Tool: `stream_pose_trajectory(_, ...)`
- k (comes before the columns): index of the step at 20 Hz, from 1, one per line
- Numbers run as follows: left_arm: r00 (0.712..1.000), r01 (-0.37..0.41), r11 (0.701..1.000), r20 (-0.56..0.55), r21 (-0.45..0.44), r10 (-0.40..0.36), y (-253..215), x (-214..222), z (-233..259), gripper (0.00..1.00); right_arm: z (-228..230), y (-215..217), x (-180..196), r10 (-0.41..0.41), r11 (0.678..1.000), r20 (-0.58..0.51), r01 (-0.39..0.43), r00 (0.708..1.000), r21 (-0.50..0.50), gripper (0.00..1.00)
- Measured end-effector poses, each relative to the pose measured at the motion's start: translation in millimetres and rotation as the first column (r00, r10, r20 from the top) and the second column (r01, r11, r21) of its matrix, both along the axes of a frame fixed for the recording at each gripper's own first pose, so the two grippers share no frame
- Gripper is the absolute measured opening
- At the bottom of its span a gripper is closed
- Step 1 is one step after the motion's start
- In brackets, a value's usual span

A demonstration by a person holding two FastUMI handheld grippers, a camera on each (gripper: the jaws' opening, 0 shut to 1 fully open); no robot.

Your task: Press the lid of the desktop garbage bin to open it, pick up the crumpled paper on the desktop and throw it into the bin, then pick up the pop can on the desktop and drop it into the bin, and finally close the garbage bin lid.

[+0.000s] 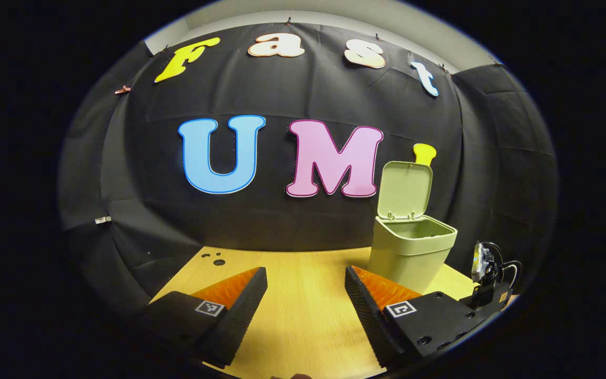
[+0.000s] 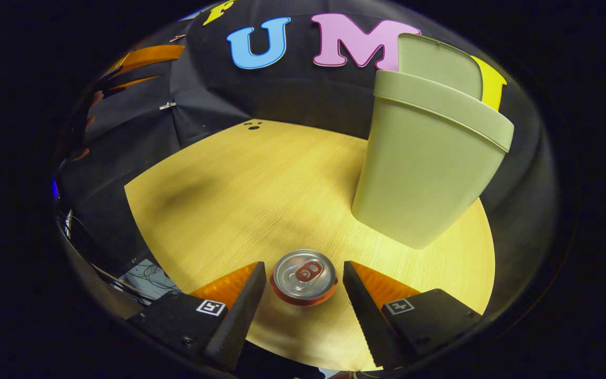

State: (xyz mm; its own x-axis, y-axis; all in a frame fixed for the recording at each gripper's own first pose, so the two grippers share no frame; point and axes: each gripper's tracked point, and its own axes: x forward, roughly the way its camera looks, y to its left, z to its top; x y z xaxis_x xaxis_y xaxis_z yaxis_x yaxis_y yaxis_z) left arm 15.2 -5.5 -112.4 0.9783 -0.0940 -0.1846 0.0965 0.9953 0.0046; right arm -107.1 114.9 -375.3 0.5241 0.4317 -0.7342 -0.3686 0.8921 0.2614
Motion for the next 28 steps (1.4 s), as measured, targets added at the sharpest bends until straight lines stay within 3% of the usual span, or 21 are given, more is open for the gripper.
stream_pose_trajectory(3, 1.0, 0.0, 1.0, -0.002, -0.005, 0.0, 2, -1, 0, 0.95, -12, 0, -4, 0.009, 1.0, -0.027, -0.009, 1.0, -0.013, 0.93)
stream_pose_trajectory(4, 1.0, 0.002, 1.0, -0.001, -0.005, -0.002, 2, 0, 0, 0.95, -10, 1, -1, 0.002, 1.0, -0.026, -0.002, 1.0, -0.003, 0.84)
stream_pose_trajectory(6, 1.0, 0.006, 1.0, 0.002, -0.003, -0.006, 2, 1, 1, 0.95, -9, -3, 1, -0.005, 1.0, -0.038, 0.005, 0.999, -0.016, 0.83)
stream_pose_trajectory(10, 1.0, 0.008, 1.0, 0.001, -0.008, -0.008, -1, 4, 0, 0.95, 15, -12, 16, -0.026, 1.0, 0.007, 0.026, 1.0, -0.002, 0.83)
stream_pose_trajectory(16, 1.0, 0.012, 1.0, 0.008, -0.017, -0.011, -8, 10, 1, 0.95, 68, -31, 52, -0.123, 0.99, 0.081, 0.117, 0.989, 0.076, 0.83)
stream_pose_trajectory(28, 1.0, 0.025, 0.999, 0.008, -0.028, -0.025, -27, 23, 2, 0.95, 200, -86, 150, -0.283, 0.949, 0.33, 0.212, 0.901, 0.235, 0.82)
